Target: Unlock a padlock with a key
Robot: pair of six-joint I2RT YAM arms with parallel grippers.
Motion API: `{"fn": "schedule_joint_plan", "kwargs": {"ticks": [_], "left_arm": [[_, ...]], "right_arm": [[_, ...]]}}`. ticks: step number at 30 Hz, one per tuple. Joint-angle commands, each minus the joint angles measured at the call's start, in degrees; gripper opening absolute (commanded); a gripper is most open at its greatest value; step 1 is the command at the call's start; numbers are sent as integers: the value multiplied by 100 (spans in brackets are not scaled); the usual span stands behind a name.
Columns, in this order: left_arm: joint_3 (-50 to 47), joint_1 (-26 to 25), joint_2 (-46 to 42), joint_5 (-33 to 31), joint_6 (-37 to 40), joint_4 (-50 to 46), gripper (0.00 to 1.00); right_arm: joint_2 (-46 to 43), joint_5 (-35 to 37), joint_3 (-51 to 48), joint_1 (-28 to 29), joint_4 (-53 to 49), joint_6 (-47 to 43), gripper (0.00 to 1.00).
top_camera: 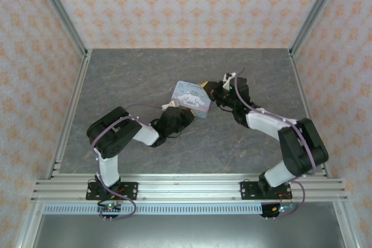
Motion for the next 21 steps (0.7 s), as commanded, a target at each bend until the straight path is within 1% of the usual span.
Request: {"fn": "schedule_joint_plan", "kwargs": {"ticks": [1, 7, 11, 16, 21], "left_arm": [[-161, 170, -365, 200, -33, -506, 0], [-241, 464, -767, 887, 203, -766, 0], [-259, 599, -882, 1356, 252, -650, 0], [-250, 737, -1000, 1834, 104, -546, 0], [-260, 804, -1116, 2071, -124, -568, 0]], "right_arm": [[-409, 183, -569, 264, 11, 95, 0], [-1074, 629, -1442, 846, 171, 255, 0], [-1301, 912, -1844, 1180, 265, 379, 0], [-1253, 1212, -2150, 1543, 543, 548, 0], [-955, 1334, -2248, 1634, 925, 670, 0]]}}
